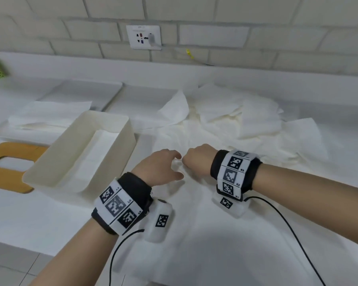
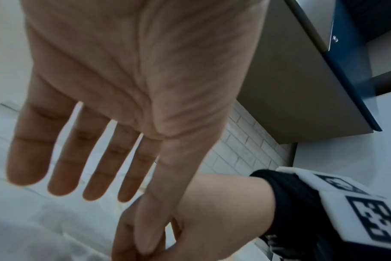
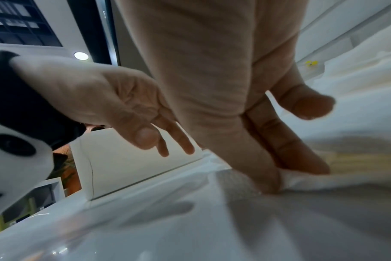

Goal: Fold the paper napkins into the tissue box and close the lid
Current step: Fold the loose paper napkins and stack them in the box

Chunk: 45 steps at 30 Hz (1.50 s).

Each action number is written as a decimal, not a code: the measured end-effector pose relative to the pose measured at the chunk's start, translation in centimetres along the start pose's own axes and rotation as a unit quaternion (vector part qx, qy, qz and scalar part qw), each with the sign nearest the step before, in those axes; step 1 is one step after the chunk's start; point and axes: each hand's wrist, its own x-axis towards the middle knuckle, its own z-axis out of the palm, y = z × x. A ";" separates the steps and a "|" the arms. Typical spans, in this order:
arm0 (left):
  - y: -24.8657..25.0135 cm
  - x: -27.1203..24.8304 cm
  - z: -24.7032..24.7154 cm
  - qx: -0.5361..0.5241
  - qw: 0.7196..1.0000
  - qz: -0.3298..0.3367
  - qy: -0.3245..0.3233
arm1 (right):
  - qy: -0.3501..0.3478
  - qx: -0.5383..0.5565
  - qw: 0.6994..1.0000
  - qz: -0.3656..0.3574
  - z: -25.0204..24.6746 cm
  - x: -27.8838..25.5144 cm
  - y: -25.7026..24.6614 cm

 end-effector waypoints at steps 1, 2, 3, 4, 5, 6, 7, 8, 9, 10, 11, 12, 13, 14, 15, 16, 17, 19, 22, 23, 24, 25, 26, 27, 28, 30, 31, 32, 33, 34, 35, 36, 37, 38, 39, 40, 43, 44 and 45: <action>0.2 0.2 0.0 0.006 1.000 -0.001 -0.006 | -0.001 0.003 1.000 -0.003 0.0 -0.2 0.2; 0.2 0.3 0.1 0.006 1.000 -0.002 -0.008 | -0.001 0.006 1.000 -0.010 -0.1 -0.3 0.4; 0.2 0.5 0.1 0.000 1.000 -0.001 -0.009 | 0.002 0.022 1.000 -0.015 -0.2 -0.6 0.7; 0.1 0.6 0.1 -0.009 1.000 -0.001 -0.009 | 0.013 0.046 0.999 -0.022 -0.4 -0.9 1.1; 0.1 0.6 0.1 -0.021 1.000 0.001 -0.008 | 0.025 0.071 0.997 -0.027 -0.7 -1.2 1.5; -0.1 0.7 0.1 -0.034 0.999 0.002 -0.009 | 0.045 0.094 0.994 -0.035 -1.0 -1.6 2.0; -0.1 0.8 0.0 -0.045 0.999 0.006 -0.008 | 0.065 0.118 0.990 -0.038 -1.3 -2.1 2.5; -0.2 0.9 -0.1 -0.052 0.999 0.012 -0.004 | 0.084 0.141 0.986 -0.040 -1.6 -2.6 3.0; -0.2 1.0 -0.1 -0.056 0.998 0.022 0.005 | 0.102 0.163 0.981 -0.041 -2.0 -3.2 3.5; -0.2 1.2 -0.2 -0.063 0.997 0.032 0.018 | 0.122 0.182 0.975 -0.044 -2.4 -3.8 4.0; -0.1 1.3 -0.3 -0.074 0.995 0.047 0.037 | 0.140 0.201 0.969 -0.047 -2.9 -4.5 4.5; 0.0 1.4 -0.3 -0.093 0.992 0.065 0.060 | 0.158 0.222 0.961 -0.050 -3.3 -5.0 5.0; 0.2 1.5 -0.3 -0.115 0.986 0.085 0.091 | 0.179 0.243 0.952 -0.052 -3.7 -5.5 5.5; 0.4 1.5 -0.3 -0.140 0.978 0.093 0.120 | 0.204 0.264 0.941 -0.054 -4.0 -5.9 6.0; 0.6 1.5 -0.4 -0.171 0.970 0.090 0.146 | 0.235 0.284 0.928 -0.055 -4.3 -6.1 6.4; 0.8 1.4 -0.5 -0.210 0.960 0.082 0.166 | 0.263 0.308 0.913 -0.051 -4.4 -6.1 6.9; 1.0 1.3 -0.6 -0.251 0.947 0.077 0.184 | 0.283 0.328 0.900 -0.043 -4.5 -6.1 7.4; 1.4 1.1 -1.0 -0.319 0.920 0.073 0.215 | 0.294 0.346 0.891 -0.024 -4.5 -6.2 8.1; 1.6 0.7 -1.7 -0.376 0.894 0.068 0.235 | 0.311 0.376 0.873 -0.025 -4.6 -6.6 8.6; 1.6 0.5 -1.9 -0.387 0.890 0.068 0.230 | 0.325 0.392 0.860 -0.026 -4.7 -6.6 8.8; 1.6 0.4 -1.9 -0.396 0.889 0.069 0.218 | 0.335 0.415 0.846 -0.025 -4.7 -6.6 8.9; 1.6 0.3 -2.0 -0.400 0.892 0.069 0.201 | 0.343 0.433 0.834 -0.025 -4.6 -6.6 9.1; 1.6 0.3 -1.8 -0.401 0.894 0.067 0.187 | 0.346 0.450 0.823 -0.024 -4.6 -6.5 9.1; 1.7 0.2 -1.6 -0.403 0.896 0.062 0.177 | 0.349 0.474 0.808 -0.023 -4.5 -6.4 9.3; 1.8 0.2 -1.3 -0.410 0.894 0.054 0.174 | 0.347 0.501 0.792 -0.023 -4.4 -6.3 9.4; 2.2 0.1 -0.5 -0.443 0.881 0.043 0.159 | 0.346 0.538 0.768 -0.025 -4.2 -6.1 9.7; 2.5 0.0 -0.2 -0.462 0.874 0.042 0.148 | 0.343 0.546 0.764 -0.026 -4.1 -6.0 9.7; 2.6 0.1 0.2 -0.475 0.868 0.041 0.140 | 0.339 0.544 0.767 -0.027 -3.9 -5.9 9.8; 2.7 0.1 0.4 -0.480 0.866 0.038 0.137 | 0.335 0.535 0.775 -0.025 -3.8 -5.8 9.8; 2.7 0.2 0.6 -0.481 0.865 0.033 0.138 | 0.329 0.520 0.788 -0.019 -3.7 -5.8 9.7; 2.7 0.2 0.7 -0.482 0.865 0.030 0.138 | 0.323 0.501 0.803 -0.013 -3.7 -5.7 9.6; 2.7 0.3 0.7 -0.483 0.865 0.029 0.137 | 0.316 0.485 0.815 -0.009 -3.6 -5.6 9.4; 2.6 0.5 0.8 -0.482 0.865 0.027 0.134 | 0.312 0.476 0.822 -0.007 -3.5 -5.6 9.3; 2.5 0.6 0.9 -0.484 0.865 0.025 0.133 | 0.311 0.473 0.824 -0.007 -3.5 -5.6 9.1; 2.5 0.7 1.0 -0.487 0.863 0.020 0.134 | 0.315 0.474 0.822 -0.008 -3.4 -5.6 9.0; 2.5 0.8 1.0 -0.489 0.861 0.015 0.139 | 0.319 0.473 0.821 -0.004 -3.2 -5.5 9.0; 2.1 1.2 1.1 -0.475 0.865 -0.009 0.161 | 0.300 0.407 0.862 0.039 -2.1 -4.7 9.2; 1.9 1.2 1.1 -0.466 0.870 -0.015 0.163 | 0.278 0.379 0.881 0.050 -1.5 -4.3 9.3; 1.8 1.2 1.2 -0.457 0.874 -0.021 0.161 | 0.249 0.347 0.903 0.054 -0.9 -4.0 9.2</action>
